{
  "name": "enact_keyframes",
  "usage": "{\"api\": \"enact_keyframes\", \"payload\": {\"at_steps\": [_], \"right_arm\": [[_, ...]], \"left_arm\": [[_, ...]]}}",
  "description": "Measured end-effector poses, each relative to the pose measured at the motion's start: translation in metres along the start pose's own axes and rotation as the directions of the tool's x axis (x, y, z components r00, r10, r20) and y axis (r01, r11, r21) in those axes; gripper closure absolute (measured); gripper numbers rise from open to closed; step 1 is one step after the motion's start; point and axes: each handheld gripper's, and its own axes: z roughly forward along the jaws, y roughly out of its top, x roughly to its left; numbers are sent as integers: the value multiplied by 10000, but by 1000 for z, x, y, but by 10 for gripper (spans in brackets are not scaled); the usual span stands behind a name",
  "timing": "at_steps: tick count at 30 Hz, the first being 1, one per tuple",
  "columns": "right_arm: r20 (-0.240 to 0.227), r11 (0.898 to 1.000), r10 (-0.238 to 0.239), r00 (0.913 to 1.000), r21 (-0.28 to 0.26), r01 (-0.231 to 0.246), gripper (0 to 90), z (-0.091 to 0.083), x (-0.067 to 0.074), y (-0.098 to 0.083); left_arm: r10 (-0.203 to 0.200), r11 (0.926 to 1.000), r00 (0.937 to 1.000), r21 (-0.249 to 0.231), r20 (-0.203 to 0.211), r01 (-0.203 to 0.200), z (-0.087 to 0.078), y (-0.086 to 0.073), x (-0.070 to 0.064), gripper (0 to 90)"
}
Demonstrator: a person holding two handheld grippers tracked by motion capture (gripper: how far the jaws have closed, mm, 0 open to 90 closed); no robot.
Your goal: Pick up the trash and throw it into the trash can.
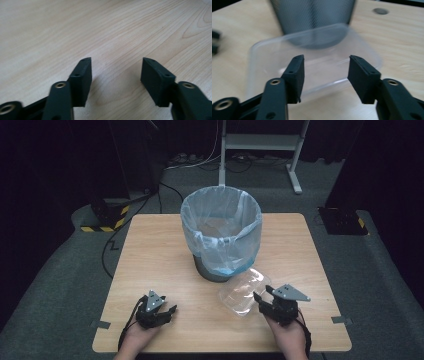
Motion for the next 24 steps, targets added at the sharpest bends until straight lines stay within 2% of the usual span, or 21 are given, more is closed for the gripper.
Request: {"api": "enact_keyframes", "payload": {"at_steps": [1,2,3,4,5,6,7,8,9,10,11,13,15,17,18,19,20,21,22,23,24], "right_arm": [[126,10000,92,9999,21,-92,428,4,-7,4],[126,10000,92,9999,21,-92,428,4,-7,4],[323,9992,395,9987,9,-395,408,16,-21,10],[323,9992,395,9987,9,-395,408,16,-21,10],[336,9983,566,9978,96,-569,398,22,-27,13],[429,9973,651,9970,300,-664,396,33,-35,17],[429,9973,651,9970,300,-664,396,33,-35,17],[478,9961,721,9963,472,-743,396,42,-39,18],[478,9961,721,9963,472,-743,396,42,-39,18],[401,9936,777,9962,785,-806,400,47,-42,16],[286,9925,808,9963,896,-830,417,49,-43,14],[-14,9913,799,9968,1052,-794,414,49,-40,10],[-316,9922,711,9970,1053,-674,419,43,-31,6],[-586,9929,540,9968,1088,-474,387,38,-14,2],[-586,9929,540,9968,1088,-474,387,38,-14,2],[-560,9937,347,9978,1083,-285,374,36,-5,0],[-662,9945,409,9970,991,-342,379,33,3,-3],[-1077,9950,530,9928,895,-434,377,27,18,-9],[-1259,9957,540,9906,811,-440,391,25,26,-12],[-1259,9957,540,9906,811,-440,391,25,26,-12],[-1564,9970,369,9870,734,-256,420,22,38,-15]], "left_arm": [[-472,9987,9981,-170,396,479,-3,11,-6,441],[-472,9987,9981,-170,396,479,-3,11,-6,452],[-401,9971,9978,-631,533,435,-5,25,-19,456],[-401,9971,9978,-631,533,435,-5,25,-19,455],[-381,9950,9974,-893,616,435,-4,32,-30,455],[-291,9946,9916,-954,1263,414,-1,46,-49,441],[-291,9946,9916,-954,1263,414,-1,46,-49,442],[5,9945,9897,-1040,1429,145,9,55,-70,442],[5,9945,9897,-1040,1429,145,9,55,-70,443],[126,9953,9887,-966,1497,20,15,57,-78,444],[-68,9974,9838,-699,1791,197,27,58,-90,447],[-47,9980,9830,-606,1837,161,32,57,-95,449],[-110,9973,9833,-696,1815,240,33,57,-97,448],[-395,9960,9893,-743,1403,503,28,54,-90,455],[-395,9960,9893,-743,1403,503,28,54,-90,462],[-552,9951,9914,-751,1183,643,26,52,-85,462],[-753,9932,9921,-815,1005,836,24,50,-78,472],[-1097,9901,9914,-800,708,1152,21,44,-62,506],[-1304,9869,9897,-874,593,1353,20,42,-55,506],[-1304,9869,9897,-874,593,1353,20,42,-55,502],[-1452,9847,9878,-891,562,1498,17,39,-48,495]]}}
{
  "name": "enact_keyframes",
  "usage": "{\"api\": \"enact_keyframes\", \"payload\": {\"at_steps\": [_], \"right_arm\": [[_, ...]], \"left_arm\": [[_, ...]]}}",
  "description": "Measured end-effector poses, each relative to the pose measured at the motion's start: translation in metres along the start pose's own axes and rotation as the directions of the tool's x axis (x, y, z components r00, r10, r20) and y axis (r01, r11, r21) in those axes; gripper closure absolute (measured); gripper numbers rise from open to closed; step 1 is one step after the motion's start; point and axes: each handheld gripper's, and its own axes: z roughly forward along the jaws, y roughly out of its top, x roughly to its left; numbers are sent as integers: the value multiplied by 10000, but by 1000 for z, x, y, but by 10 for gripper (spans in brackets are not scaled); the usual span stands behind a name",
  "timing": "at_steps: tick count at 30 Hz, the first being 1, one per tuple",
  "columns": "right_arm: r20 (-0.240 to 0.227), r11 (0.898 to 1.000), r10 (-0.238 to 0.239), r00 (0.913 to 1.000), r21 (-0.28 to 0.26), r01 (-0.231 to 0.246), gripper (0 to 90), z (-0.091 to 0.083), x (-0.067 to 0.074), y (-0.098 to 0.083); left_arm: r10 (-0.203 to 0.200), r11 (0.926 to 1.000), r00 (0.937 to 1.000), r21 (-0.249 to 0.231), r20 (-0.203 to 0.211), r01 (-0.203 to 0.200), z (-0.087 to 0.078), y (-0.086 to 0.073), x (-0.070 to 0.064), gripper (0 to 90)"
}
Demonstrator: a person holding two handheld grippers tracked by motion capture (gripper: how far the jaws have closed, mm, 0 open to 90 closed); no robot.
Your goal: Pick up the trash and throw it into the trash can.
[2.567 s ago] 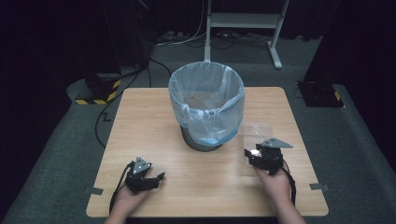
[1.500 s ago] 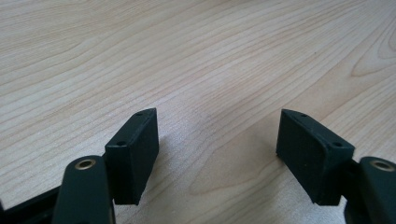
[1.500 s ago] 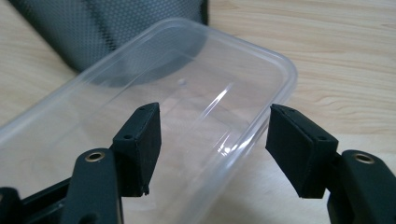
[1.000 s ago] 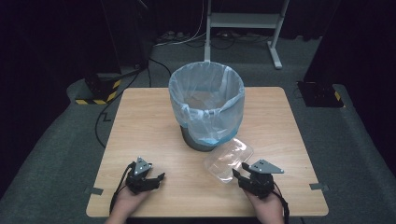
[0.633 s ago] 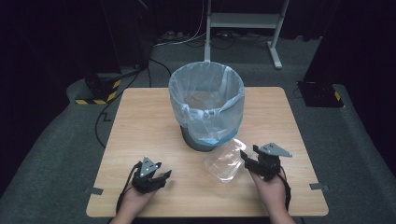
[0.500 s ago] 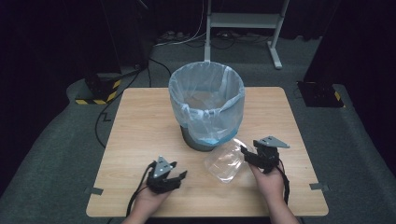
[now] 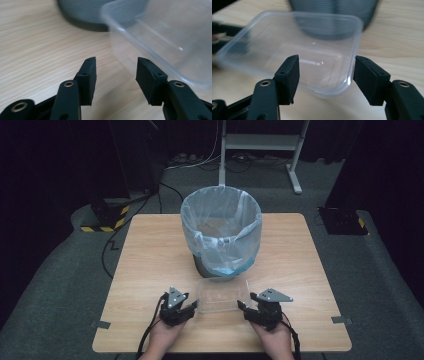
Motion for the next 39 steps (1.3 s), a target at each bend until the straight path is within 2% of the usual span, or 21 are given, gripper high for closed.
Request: {"api": "enact_keyframes", "payload": {"at_steps": [1,3,6,8,12,13,14,16,18,20,24,26,27,28,29,32,33,35,37,38,39], "right_arm": [[-42,9999,-96,9999,-63,96,415,-1,4,0],[167,9994,-180,9997,-307,185,401,-1,7,2],[239,9991,153,9996,-391,-143,374,2,0,7],[256,9983,500,9984,-299,-492,347,11,-8,11],[74,9974,714,9974,42,-714,307,22,-10,12],[-219,9951,985,9949,63,-984,306,26,-10,11],[-266,9950,995,9947,82,-993,305,27,-10,11],[-312,9937,1114,9933,137,-1111,313,27,-9,11],[-471,9933,1148,9923,149,-1142,318,28,-10,9],[-640,9917,1288,9896,109,-1283,324,28,-10,8],[-904,9879,1548,9838,164,-1539,325,31,-11,7],[-789,9895,1437,9865,-54,-1446,418,26,-8,7],[-654,9914,1268,9898,-242,-1286,471,21,-5,7],[-437,9944,933,9947,-463,-953,528,17,-1,7],[-437,9944,933,9947,-463,-953,528,17,-1,7],[154,9964,248,9996,-816,-235,616,8,10,6],[312,9953,93,9995,-969,-62,635,5,13,5],[504,9899,-162,9986,-1398,231,645,-3,21,5],[569,9880,-249,9981,-1512,332,646,-7,23,6],[636,9834,-390,9972,-1746,496,646,-14,27,7],[664,9810,-414,9969,-1864,532,646,-17,29,8]], "left_arm": [[-259,9994,9996,-222,-89,257,-8,-1,9,496],[-316,9981,9994,-530,-121,310,-18,0,16,498],[-558,9936,9984,-974,85,563,-26,2,17,513],[-554,9909,9977,-1207,384,597,-27,4,12,497],[-508,9945,9938,-867,988,594,-12,8,-3,393],[-919,9925,9835,-651,1558,1031,-3,9,-3,363],[-1208,9899,9761,-513,1805,1320,0,10,-3,340],[-1362,9889,9723,-331,1899,1450,3,11,-2,304],[-1664,9848,9617,-127,2178,1733,7,12,-2,294],[-1787,9822,9594,-169,2181,1868,9,12,-5,285],[-1728,9833,9618,-189,2122,1808,7,12,-5,297],[-1426,9844,9765,-800,1615,1570,-3,11,-7,400],[-1299,9837,9816,-1058,1399,1453,-7,11,-8,463],[-1299,9837,9816,-1058,1399,1453,-7,11,-8,525],[-1129,9837,9874,-1272,1110,1268,-12,10,-10,525],[-728,9740,9955,-2103,613,842,-24,9,-14,667],[-687,9713,9962,-2243,543,792,-27,10,-15,667],[-592,9564,9970,-2831,503,711,-37,10,-20,689],[-565,9523,9973,-2975,480,683,-41,10,-23,692],[-485,9442,9977,-3236,479,614,-47,11,-26,692],[-485,9442,9977,-3236,479,614,-47,11,-26,692]]}}
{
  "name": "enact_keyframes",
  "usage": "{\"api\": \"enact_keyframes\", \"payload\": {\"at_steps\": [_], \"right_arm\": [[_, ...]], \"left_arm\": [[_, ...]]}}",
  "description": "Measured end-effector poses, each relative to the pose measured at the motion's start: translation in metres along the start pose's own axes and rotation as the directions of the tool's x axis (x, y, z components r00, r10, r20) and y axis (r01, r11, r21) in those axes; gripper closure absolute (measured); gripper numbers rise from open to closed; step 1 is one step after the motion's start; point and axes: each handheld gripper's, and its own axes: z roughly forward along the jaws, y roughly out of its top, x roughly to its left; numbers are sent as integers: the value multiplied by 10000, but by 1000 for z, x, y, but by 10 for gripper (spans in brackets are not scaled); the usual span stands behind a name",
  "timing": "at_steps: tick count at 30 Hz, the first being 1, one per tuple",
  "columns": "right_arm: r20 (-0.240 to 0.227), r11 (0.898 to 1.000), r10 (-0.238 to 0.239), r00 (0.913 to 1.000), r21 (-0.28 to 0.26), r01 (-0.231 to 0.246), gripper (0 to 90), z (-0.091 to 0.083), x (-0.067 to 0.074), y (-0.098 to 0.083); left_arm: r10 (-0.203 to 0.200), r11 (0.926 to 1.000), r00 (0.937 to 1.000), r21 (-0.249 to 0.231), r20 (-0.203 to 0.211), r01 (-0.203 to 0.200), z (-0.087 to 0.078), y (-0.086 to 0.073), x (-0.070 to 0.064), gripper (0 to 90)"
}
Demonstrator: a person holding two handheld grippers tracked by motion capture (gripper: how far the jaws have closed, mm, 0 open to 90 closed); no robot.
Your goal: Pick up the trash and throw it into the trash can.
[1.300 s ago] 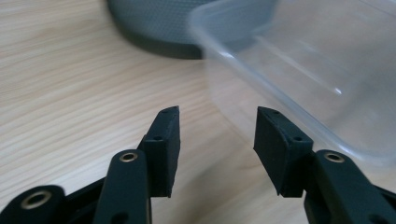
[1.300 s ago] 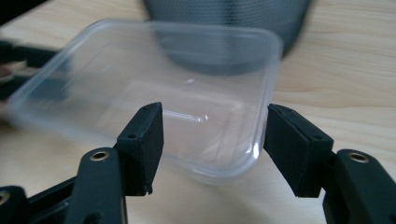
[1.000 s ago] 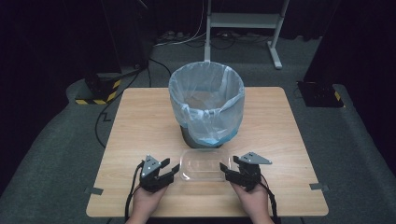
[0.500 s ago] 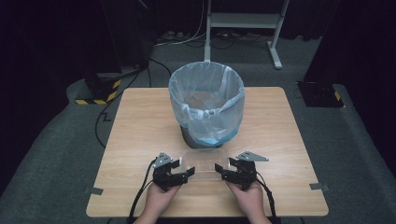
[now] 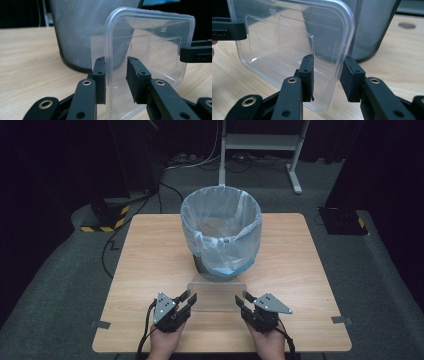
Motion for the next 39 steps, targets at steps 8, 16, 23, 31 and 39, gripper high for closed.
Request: {"api": "enact_keyframes", "payload": {"at_steps": [8,16,23,31,39], "right_arm": [[76,9969,-309,9995,-722,314,653,-19,8,14],[118,9910,-435,9990,-1261,447,652,-34,13,30],[-69,9934,-431,9990,-1067,421,650,-30,20,27],[-727,9928,-765,9944,-972,693,646,-10,47,37],[-1206,9824,-892,9887,-1740,674,645,-11,65,69]], "left_arm": [[523,9949,9986,-868,6,-521,-18,18,-10,692],[914,9853,9955,-1428,-242,-940,-32,29,-22,695],[843,9875,9951,-1288,-512,-903,-41,24,-18,695],[516,9854,9924,-1557,-1117,-688,-65,26,4,684],[551,9679,9868,-2347,-1523,-902,-95,48,10,688]]}}
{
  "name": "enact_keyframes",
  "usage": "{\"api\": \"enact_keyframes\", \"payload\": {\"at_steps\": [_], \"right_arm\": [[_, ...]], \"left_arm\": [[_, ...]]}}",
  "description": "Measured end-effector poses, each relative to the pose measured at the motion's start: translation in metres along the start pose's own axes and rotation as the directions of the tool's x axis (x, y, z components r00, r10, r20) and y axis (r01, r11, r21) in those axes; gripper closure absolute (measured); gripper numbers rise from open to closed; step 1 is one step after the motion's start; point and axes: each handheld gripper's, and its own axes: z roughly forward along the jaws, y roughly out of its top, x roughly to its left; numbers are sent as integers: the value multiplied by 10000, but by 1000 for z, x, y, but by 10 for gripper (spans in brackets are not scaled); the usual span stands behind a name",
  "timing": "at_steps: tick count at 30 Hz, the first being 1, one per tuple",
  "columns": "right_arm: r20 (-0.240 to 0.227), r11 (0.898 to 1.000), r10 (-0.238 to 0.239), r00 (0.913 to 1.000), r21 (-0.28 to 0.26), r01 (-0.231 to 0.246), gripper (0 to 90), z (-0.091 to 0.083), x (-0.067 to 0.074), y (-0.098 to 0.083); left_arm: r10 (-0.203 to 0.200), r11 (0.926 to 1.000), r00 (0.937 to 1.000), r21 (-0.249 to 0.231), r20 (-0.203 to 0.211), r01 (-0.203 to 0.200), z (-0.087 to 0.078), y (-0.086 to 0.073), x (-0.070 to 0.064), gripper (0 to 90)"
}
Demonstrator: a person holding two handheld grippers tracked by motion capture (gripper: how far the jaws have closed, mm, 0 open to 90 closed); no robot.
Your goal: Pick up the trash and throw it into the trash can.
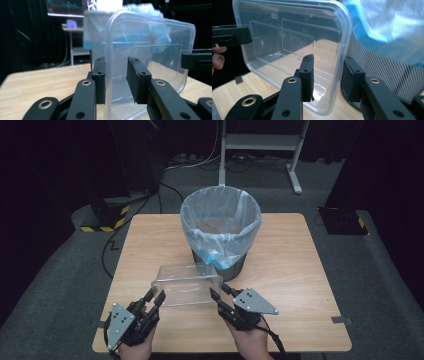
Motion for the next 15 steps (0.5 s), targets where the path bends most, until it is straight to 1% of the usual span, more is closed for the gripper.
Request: {"api": "enact_keyframes", "payload": {"at_steps": [2,3,4,5,8,12,15], "right_arm": [[-82,9999,-34,10000,-115,33,644,0,3,6],[-82,9999,-34,10000,-115,33,644,0,3,6],[-123,9997,-77,9999,-215,74,642,-1,6,10],[-133,9996,-117,9998,-266,113,642,-1,7,12],[-158,9992,-196,9997,-343,191,640,-2,8,15],[-216,9986,-220,9995,-493,209,641,-6,11,19],[-90,9966,-399,9992,-725,392,641,-14,11,22]], "left_arm": [[-20,10000,10000,-73,-15,20,-2,2,1,689],[-21,9999,10000,-148,-63,20,-4,4,1,689],[34,9998,10000,-204,-83,-35,-5,6,1,689],[-33,9995,9999,-304,-139,28,-8,8,1,689],[-46,9992,9998,-398,-176,39,-11,9,0,689],[-26,9986,10000,-527,-90,21,-16,12,-3,695],[171,9978,9998,-648,62,-167,-17,17,-9,700]]}}
